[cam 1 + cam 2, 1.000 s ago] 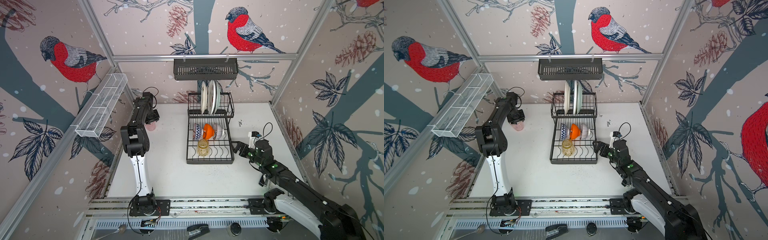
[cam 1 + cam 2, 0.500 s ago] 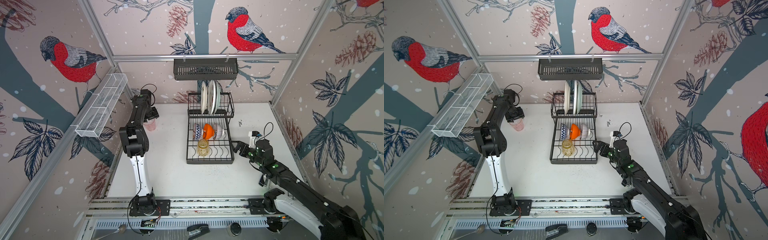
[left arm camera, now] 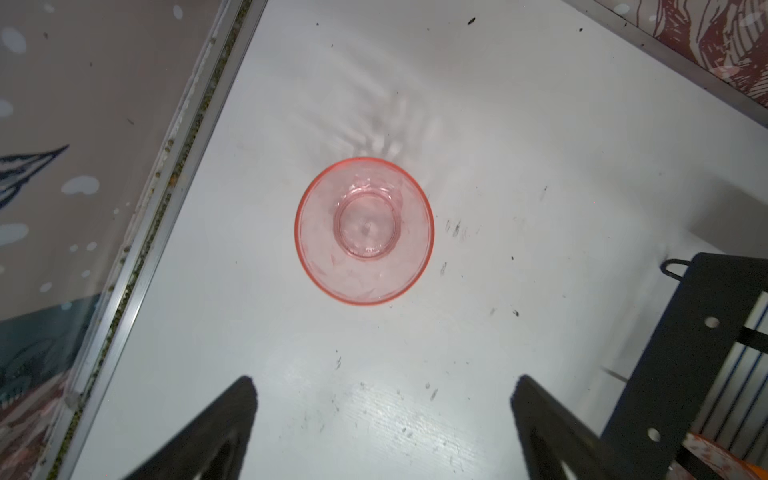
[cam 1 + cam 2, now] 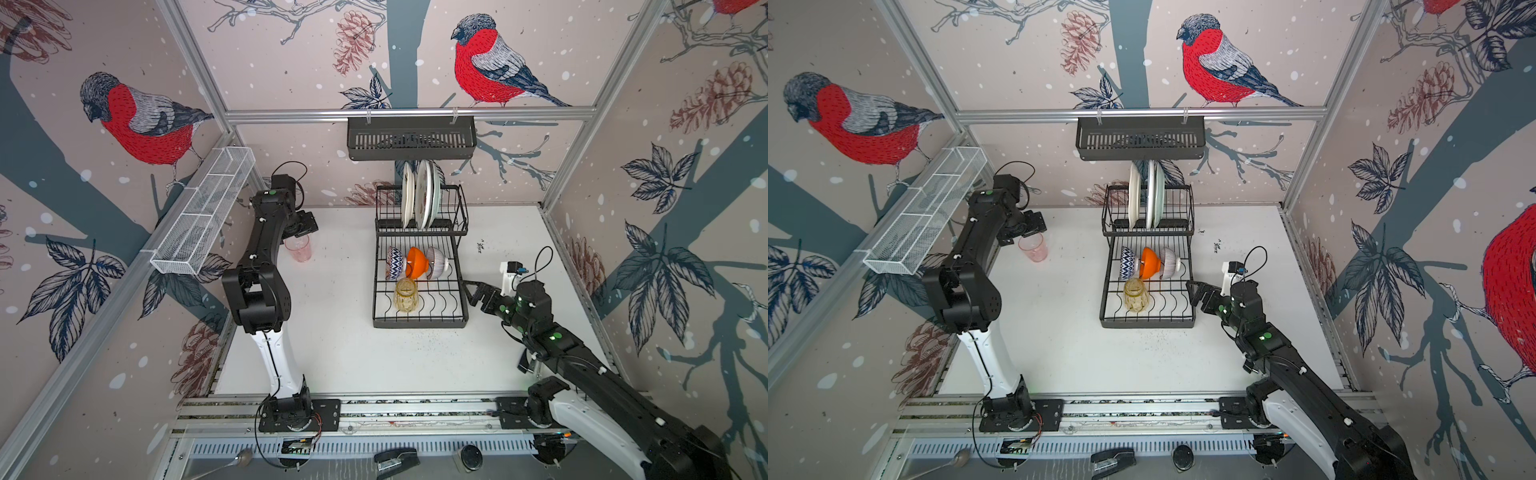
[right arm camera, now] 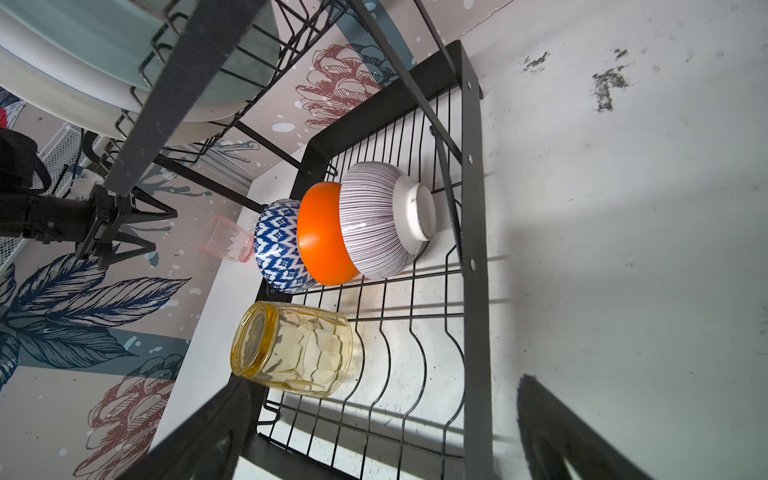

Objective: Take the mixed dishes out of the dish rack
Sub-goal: 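Carry the pink cup toward the table's far corner with the left gripper, then set the pink cup down upright and open the left gripper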

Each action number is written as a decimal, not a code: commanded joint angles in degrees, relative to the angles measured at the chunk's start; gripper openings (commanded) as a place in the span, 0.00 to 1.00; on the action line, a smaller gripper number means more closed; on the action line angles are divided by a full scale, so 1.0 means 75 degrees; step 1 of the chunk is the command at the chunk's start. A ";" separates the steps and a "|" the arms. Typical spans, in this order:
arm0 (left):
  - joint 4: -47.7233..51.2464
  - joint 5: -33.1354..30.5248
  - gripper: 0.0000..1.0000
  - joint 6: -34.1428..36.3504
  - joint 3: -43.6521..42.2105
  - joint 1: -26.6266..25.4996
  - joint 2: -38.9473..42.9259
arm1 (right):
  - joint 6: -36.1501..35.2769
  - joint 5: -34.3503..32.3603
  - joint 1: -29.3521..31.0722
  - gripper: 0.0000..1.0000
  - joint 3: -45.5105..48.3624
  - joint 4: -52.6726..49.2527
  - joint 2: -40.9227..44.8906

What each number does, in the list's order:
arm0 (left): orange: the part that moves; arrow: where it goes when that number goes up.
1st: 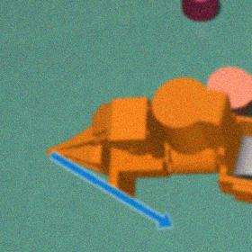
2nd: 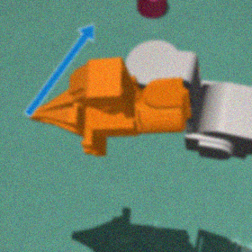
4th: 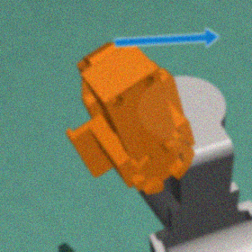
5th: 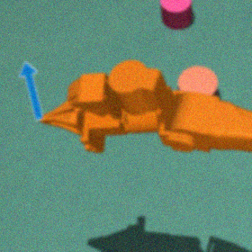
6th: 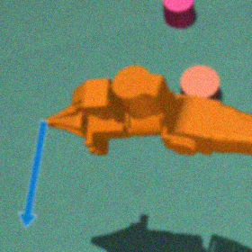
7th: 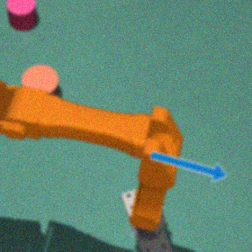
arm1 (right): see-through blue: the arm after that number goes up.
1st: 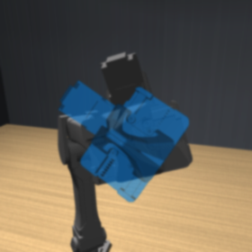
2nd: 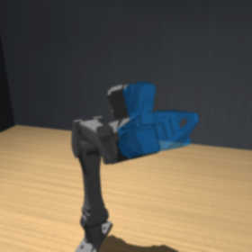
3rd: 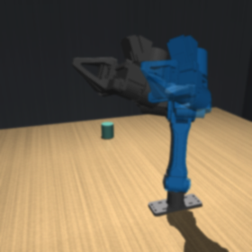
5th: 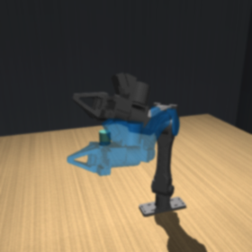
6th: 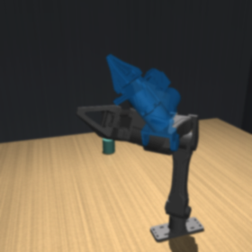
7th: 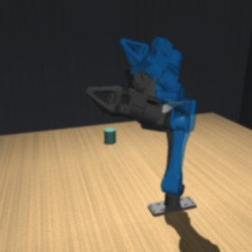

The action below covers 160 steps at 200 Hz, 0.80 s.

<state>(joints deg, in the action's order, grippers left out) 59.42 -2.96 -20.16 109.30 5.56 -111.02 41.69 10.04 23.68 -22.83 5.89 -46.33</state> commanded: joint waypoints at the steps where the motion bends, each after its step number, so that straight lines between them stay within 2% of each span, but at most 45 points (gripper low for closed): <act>1: -0.0683 0.0478 0.97 -0.0029 -0.0853 -0.0003 0.0811 | -0.0211 -0.0004 0.0018 0.99 0.0025 -0.0043 0.0059; 50: -0.2264 0.1516 0.97 -0.0400 -0.3804 -0.0015 0.3202 | -0.0500 -0.0113 0.0088 1.00 -0.0268 -0.0655 0.0172; 78: -0.3199 0.2261 0.97 -0.0627 -0.5117 -0.0056 0.4121 | -0.0526 -0.0262 0.0284 0.99 -0.0439 -0.0839 0.0315; 89: -0.3385 0.2294 0.97 -0.0444 -0.5294 -0.0247 0.4291 | -0.0540 -0.0349 0.0439 0.99 -0.0500 -0.0885 0.0355; 115: -0.3496 0.1767 0.97 -0.0169 -0.5301 -0.0893 0.4549 | -0.0506 -0.0946 0.1015 1.00 -0.0663 -0.0960 0.0308; 160: -0.4485 0.3016 0.97 -0.0109 -0.5948 -0.0953 0.5121 | -0.0369 -0.1585 0.1870 0.99 -0.1035 -0.0906 -0.0245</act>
<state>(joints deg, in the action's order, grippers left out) 32.53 13.30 -22.48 66.74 -1.41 -74.56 38.72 2.13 35.57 -29.08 -1.26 -46.50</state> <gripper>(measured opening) 0.969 0.995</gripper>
